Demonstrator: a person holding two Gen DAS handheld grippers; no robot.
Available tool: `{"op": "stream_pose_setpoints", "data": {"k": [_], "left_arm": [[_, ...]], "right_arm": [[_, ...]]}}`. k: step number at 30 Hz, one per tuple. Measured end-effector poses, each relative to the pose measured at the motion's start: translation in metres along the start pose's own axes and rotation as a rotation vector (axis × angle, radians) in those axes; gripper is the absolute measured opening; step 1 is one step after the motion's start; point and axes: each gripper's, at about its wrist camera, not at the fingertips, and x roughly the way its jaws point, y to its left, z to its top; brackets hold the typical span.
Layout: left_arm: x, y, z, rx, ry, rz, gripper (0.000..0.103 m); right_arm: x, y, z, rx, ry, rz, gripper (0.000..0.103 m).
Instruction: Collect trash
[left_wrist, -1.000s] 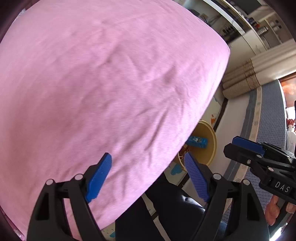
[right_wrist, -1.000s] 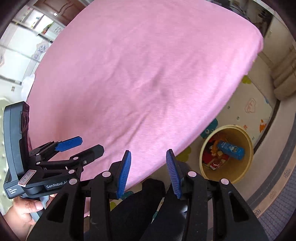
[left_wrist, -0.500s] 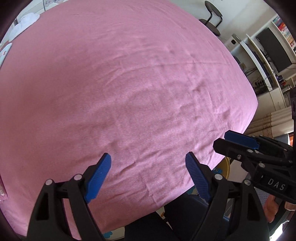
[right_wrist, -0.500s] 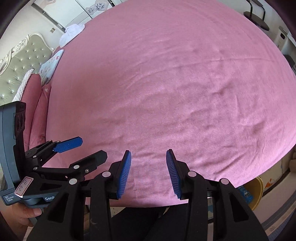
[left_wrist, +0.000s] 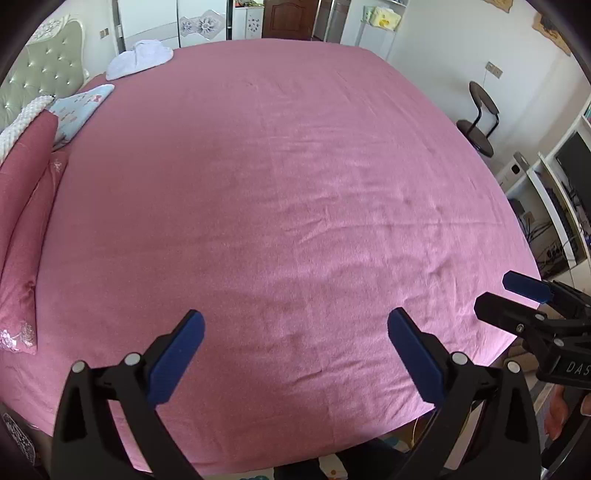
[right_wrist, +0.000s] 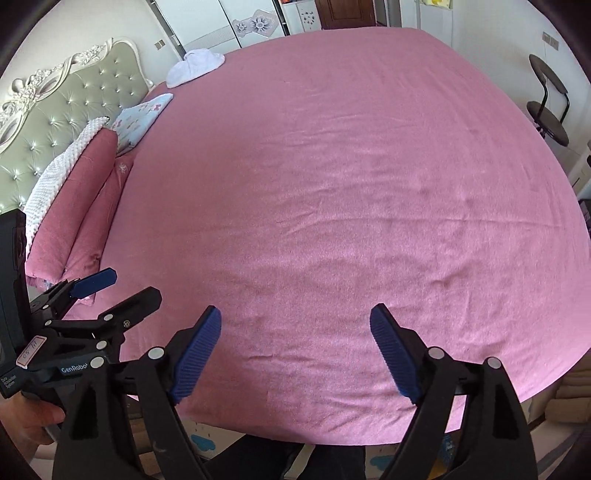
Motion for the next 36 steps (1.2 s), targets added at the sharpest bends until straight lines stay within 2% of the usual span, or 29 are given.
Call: {"op": "stream_pose_setpoints", "data": {"k": [2,8,13,25,36], "left_arm": [[-0.007,0.001,0.006,-0.029,-0.025,0.021,0.099],[-0.018,-0.002,0.017,-0.07,-0.079,0.065,0.099],[-0.018,0.0,0.023,-0.12,-0.082,0.057,0.099],[-0.011,-0.008,0.035,-0.088,-0.071,0.034,0.099],[-0.007,-0.004,0.036,-0.111,-0.059,0.023,0.099]], "right_arm": [[-0.007,0.0,0.005,-0.032,-0.033,-0.005,0.087],[-0.013,-0.002,0.015,-0.081,-0.115,-0.05,0.092],[-0.002,-0.006,0.021,-0.096,-0.093,-0.049,0.092],[0.007,-0.016,0.036,-0.061,-0.079,-0.044,0.092],[0.008,-0.01,0.037,-0.07,-0.073,-0.046,0.092]]}}
